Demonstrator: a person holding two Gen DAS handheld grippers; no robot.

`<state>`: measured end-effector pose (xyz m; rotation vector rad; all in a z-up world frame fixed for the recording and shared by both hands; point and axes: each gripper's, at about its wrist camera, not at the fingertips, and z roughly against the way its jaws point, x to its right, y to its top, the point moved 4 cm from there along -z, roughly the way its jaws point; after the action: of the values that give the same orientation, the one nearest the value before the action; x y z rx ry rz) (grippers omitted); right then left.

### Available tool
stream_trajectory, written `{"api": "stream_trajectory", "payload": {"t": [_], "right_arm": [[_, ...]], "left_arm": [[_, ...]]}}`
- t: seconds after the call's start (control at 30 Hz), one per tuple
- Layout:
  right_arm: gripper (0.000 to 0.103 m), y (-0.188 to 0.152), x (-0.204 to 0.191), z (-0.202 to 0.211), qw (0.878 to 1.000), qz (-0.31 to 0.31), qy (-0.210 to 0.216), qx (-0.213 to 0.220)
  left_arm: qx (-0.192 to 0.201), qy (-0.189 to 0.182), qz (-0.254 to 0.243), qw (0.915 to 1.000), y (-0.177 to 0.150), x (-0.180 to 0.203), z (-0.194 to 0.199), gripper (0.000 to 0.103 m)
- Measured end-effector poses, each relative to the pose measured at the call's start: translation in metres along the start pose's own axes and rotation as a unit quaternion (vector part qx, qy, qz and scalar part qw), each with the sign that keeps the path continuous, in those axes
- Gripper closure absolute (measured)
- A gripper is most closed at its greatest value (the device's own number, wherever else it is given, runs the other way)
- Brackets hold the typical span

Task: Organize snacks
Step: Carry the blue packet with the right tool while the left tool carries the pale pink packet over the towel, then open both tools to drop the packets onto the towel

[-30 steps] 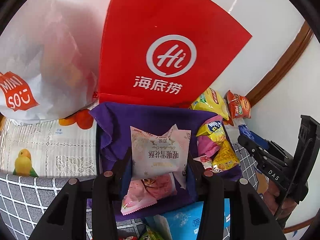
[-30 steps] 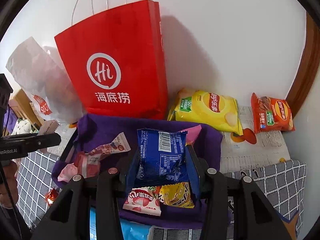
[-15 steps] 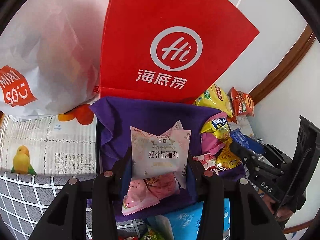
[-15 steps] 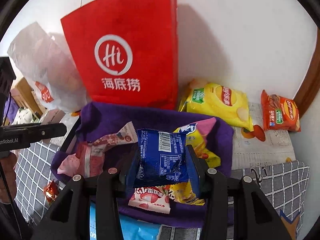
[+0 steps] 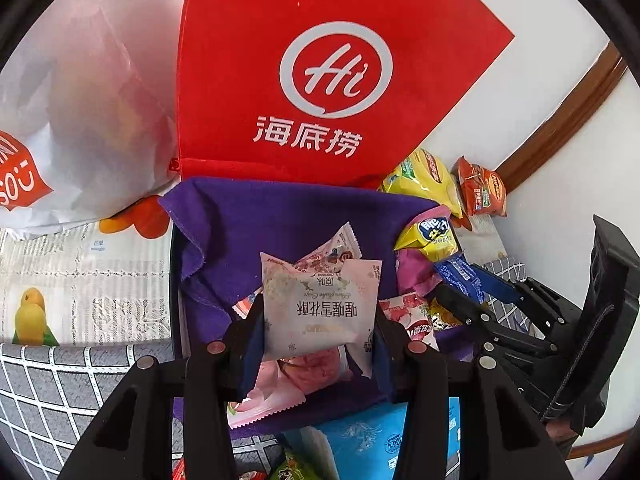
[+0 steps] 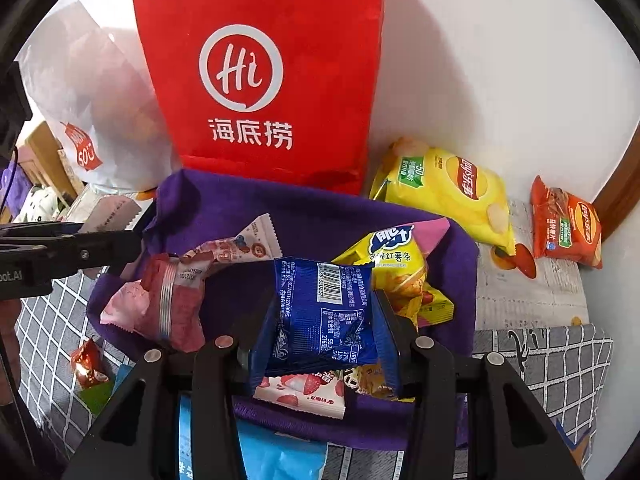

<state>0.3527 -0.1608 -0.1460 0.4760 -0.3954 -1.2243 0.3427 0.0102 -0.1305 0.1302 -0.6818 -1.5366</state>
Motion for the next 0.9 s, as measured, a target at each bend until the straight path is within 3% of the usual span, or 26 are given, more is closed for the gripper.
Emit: {"api": "stream_trajectory", "payload": {"t": [0.3,0.43,0.9], "right_arm": [[0.055,-0.004,-0.004,-0.012,1.0,0.016,-0.009,-0.025],[0.039,-0.004,-0.002,-0.011,0.999,0.014,-0.011,-0.026],[0.036,0.008,0.016,0.022,0.999,-0.018,-0.012,0.033]], "left_arm": [[-0.016,0.003,-0.007,0.9998,-0.003,0.005,-0.012,0.059],[-0.023,0.003,-0.013,0.9996,-0.005,0.008,-0.017,0.059],[-0.032,0.012,-0.037,0.9987,-0.01,0.02,-0.025,0.055]]}}
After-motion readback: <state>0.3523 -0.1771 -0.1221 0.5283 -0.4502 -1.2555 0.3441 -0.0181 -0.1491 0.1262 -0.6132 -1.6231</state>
